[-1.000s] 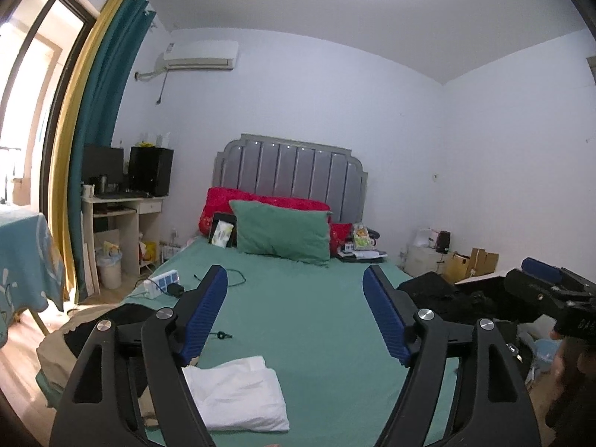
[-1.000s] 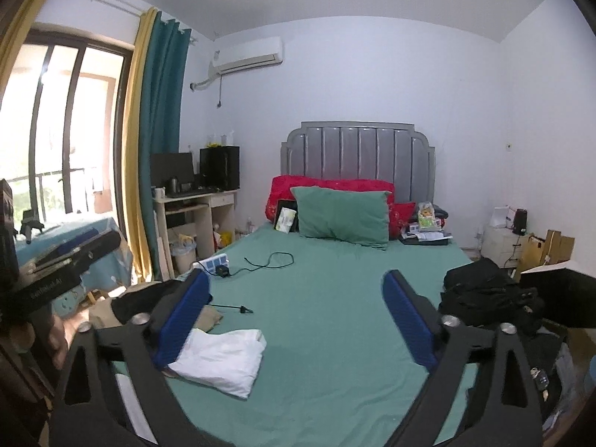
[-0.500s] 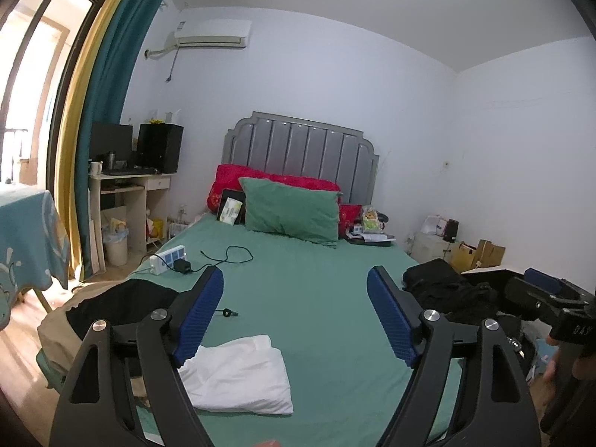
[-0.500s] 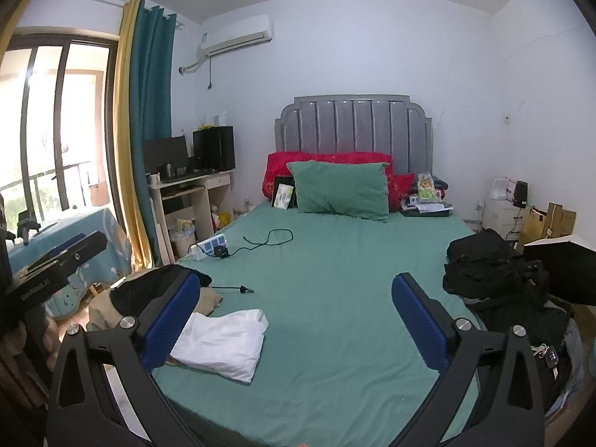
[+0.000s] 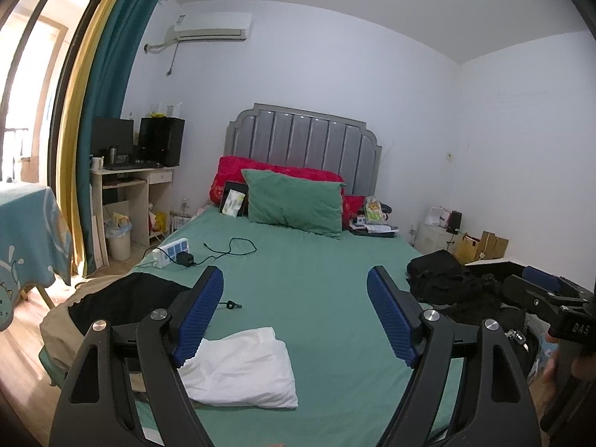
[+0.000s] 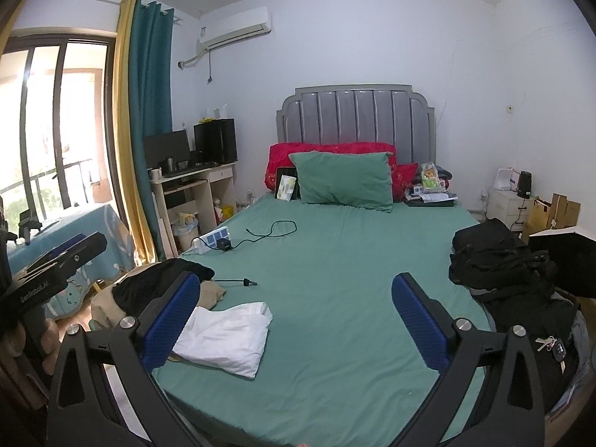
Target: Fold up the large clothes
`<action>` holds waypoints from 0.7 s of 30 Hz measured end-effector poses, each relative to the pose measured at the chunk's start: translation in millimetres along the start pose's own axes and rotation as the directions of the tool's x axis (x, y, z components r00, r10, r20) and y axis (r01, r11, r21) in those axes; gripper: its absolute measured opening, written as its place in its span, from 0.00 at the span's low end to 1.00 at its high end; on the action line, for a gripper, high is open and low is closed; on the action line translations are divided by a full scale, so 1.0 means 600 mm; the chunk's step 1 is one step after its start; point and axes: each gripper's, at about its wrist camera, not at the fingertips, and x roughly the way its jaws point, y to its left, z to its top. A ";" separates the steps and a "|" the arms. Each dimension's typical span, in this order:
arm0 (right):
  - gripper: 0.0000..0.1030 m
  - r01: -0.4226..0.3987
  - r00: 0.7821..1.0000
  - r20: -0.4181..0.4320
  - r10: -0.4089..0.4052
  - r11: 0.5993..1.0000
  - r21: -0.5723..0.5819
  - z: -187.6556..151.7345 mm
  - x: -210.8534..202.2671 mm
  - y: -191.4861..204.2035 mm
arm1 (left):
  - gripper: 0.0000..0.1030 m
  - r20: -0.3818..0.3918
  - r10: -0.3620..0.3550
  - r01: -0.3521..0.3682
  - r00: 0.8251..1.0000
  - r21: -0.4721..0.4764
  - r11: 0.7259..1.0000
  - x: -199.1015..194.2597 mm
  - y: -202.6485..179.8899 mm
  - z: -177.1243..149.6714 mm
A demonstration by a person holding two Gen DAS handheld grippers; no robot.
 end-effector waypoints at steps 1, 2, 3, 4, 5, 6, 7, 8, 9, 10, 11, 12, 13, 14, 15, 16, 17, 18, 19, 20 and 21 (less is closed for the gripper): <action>0.99 -0.001 1.000 -0.002 0.001 1.000 -0.001 0.000 0.001 0.000 | 0.80 0.000 -0.001 0.001 1.000 -0.001 1.000 0.000 0.000 0.000; 0.99 -0.001 1.000 -0.003 0.001 1.000 -0.002 0.000 0.001 0.000 | 0.80 0.001 0.000 0.000 1.000 -0.001 1.000 0.000 0.000 0.000; 0.99 -0.002 1.000 -0.003 0.002 1.000 -0.003 0.001 0.001 0.000 | 0.80 0.001 0.000 0.000 1.000 -0.001 1.000 0.000 0.001 0.000; 0.99 -0.002 1.000 -0.004 0.002 1.000 -0.004 0.003 0.002 0.002 | 0.80 0.001 0.001 -0.001 1.000 -0.001 1.000 0.000 0.002 -0.001; 0.99 -0.002 1.000 -0.004 0.002 1.000 -0.004 0.003 0.002 0.002 | 0.80 0.002 0.001 -0.001 1.000 -0.001 1.000 0.001 0.003 -0.003; 0.99 -0.004 1.000 -0.004 0.004 1.000 -0.005 0.004 0.001 0.002 | 0.80 0.001 0.000 0.000 1.000 -0.001 1.000 0.001 0.003 -0.003; 0.99 -0.004 1.000 -0.005 0.004 1.000 -0.006 0.004 0.001 0.002 | 0.80 0.000 -0.001 0.001 1.000 -0.001 1.000 0.001 0.003 -0.003; 0.99 -0.004 1.000 -0.006 0.004 1.000 -0.006 0.004 0.001 0.003 | 0.80 -0.001 -0.004 0.004 1.000 -0.002 1.000 0.001 0.004 -0.003; 0.99 -0.005 1.000 -0.006 0.005 1.000 -0.006 0.003 0.002 0.003 | 0.80 -0.002 -0.007 0.007 1.000 -0.002 1.000 0.001 0.004 -0.004; 0.99 -0.005 1.000 -0.005 0.005 1.000 -0.007 0.003 0.002 0.004 | 0.80 -0.005 -0.010 0.010 1.000 -0.001 1.000 0.001 0.005 -0.007; 0.99 -0.006 1.000 -0.004 0.006 1.000 -0.007 0.003 0.002 0.003 | 0.80 -0.007 -0.010 0.010 1.000 0.001 1.000 0.001 0.004 -0.008; 0.99 -0.006 1.000 -0.005 0.006 1.000 -0.008 0.003 0.002 0.004 | 0.80 -0.008 -0.010 0.010 1.000 0.002 1.000 0.001 0.005 -0.009; 0.99 -0.006 1.000 -0.006 0.006 1.000 -0.008 0.002 0.002 0.004 | 0.80 -0.009 -0.011 0.011 1.000 0.003 1.000 0.002 0.006 -0.010; 0.99 -0.007 1.000 -0.006 0.007 1.000 -0.008 0.003 0.002 0.004 | 0.80 -0.009 -0.010 0.010 1.000 0.002 1.000 0.002 0.006 -0.010; 0.99 -0.008 1.000 -0.005 0.008 1.000 -0.008 0.003 0.001 0.005 | 0.80 -0.009 -0.010 0.010 1.000 0.002 1.000 0.001 0.006 -0.011; 0.99 -0.006 1.000 -0.004 0.006 1.000 -0.008 0.003 0.002 0.005 | 0.80 -0.008 -0.010 0.010 1.000 0.003 1.000 0.002 0.006 -0.010; 0.99 -0.006 1.000 -0.005 0.006 1.000 -0.007 0.002 0.002 0.006 | 0.80 -0.008 -0.010 0.010 1.000 0.003 1.000 0.002 0.006 -0.010; 0.99 -0.007 1.000 -0.005 0.006 1.000 -0.008 0.003 0.001 0.006 | 0.80 -0.009 -0.010 0.011 1.000 0.003 1.000 0.002 0.007 -0.010; 0.99 -0.006 1.000 -0.005 0.006 1.000 -0.008 0.003 0.002 0.006 | 0.80 -0.008 -0.009 0.009 1.000 0.004 1.000 0.002 0.007 -0.010; 0.99 -0.006 1.000 -0.006 0.006 1.000 -0.008 0.003 0.002 0.006 | 0.80 -0.009 -0.010 0.010 1.000 0.004 1.000 0.002 0.007 -0.010; 0.99 -0.005 1.000 -0.005 0.005 1.000 -0.009 0.003 0.002 0.006 | 0.80 -0.009 -0.011 0.011 1.000 0.003 1.000 0.003 0.008 -0.010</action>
